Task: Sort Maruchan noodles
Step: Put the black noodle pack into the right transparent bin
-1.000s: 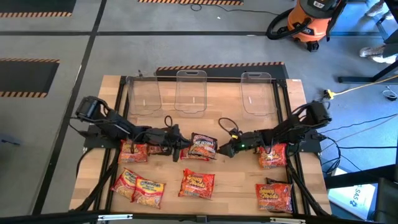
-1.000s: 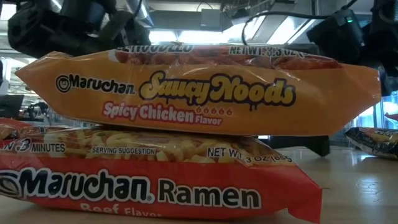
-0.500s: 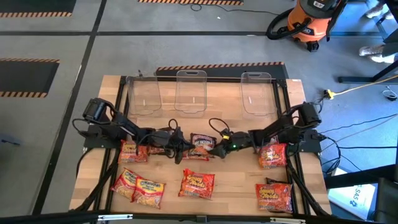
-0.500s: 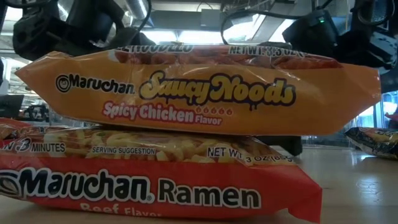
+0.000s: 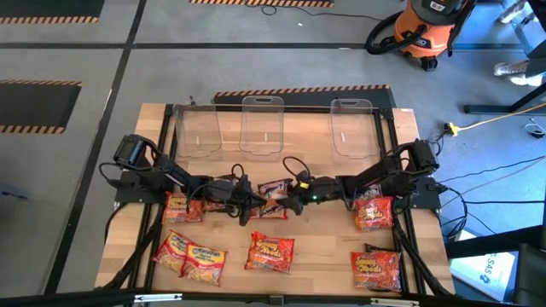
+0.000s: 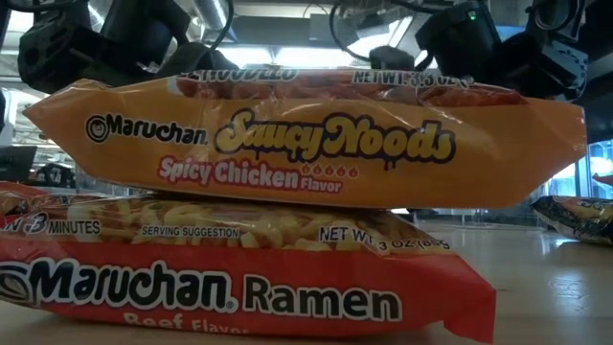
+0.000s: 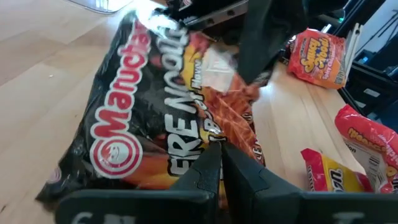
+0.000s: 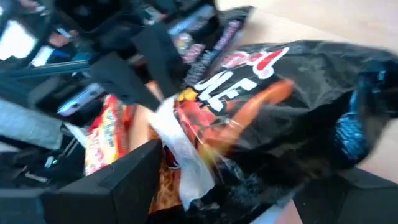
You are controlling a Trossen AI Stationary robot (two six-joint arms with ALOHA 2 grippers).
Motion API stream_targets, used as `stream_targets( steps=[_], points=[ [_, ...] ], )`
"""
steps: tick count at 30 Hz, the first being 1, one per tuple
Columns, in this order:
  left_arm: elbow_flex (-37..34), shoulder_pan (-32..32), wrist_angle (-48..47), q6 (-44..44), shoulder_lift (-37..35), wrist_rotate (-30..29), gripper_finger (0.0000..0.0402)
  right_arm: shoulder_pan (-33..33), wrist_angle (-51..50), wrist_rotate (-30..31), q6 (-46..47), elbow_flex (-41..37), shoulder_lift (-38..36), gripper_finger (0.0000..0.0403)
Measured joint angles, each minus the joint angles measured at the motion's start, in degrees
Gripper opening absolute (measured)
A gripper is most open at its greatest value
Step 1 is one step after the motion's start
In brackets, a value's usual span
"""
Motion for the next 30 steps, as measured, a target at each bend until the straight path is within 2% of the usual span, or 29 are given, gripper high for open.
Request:
stream_targets(
  steps=[4, 9, 14, 17, 26, 30],
  points=[
    [0.00, 0.07, 0.03, 0.05, 0.02, -0.26, 0.0011, 0.00, 1.38, -1.74, -1.91, 0.82, -0.07, 0.0296],
    [0.37, 0.09, 0.10, 1.72, 0.04, -0.46, 0.0011, -0.09, 0.55, 1.34, -4.36, 2.32, -0.08, 0.0296],
    [2.35, 0.07, 0.11, 5.26, 0.07, -0.09, 0.0011, -0.09, -4.50, 1.65, -6.27, 4.36, -0.11, 0.0286],
    [2.54, 0.09, 0.13, 5.96, 0.07, 0.09, 0.0011, -0.07, -6.29, 0.62, -7.41, 4.59, -0.11, 0.0255],
    [2.55, 0.02, -1.08, 5.97, -2.53, 0.22, 0.0011, 0.02, -6.45, -0.74, -12.59, 4.59, -0.69, 0.0119],
    [2.56, 0.02, -7.87, 5.96, -7.84, 0.19, 0.0011, 0.02, -8.28, -1.86, -16.80, 4.46, -2.40, 0.0111]
  ],
)
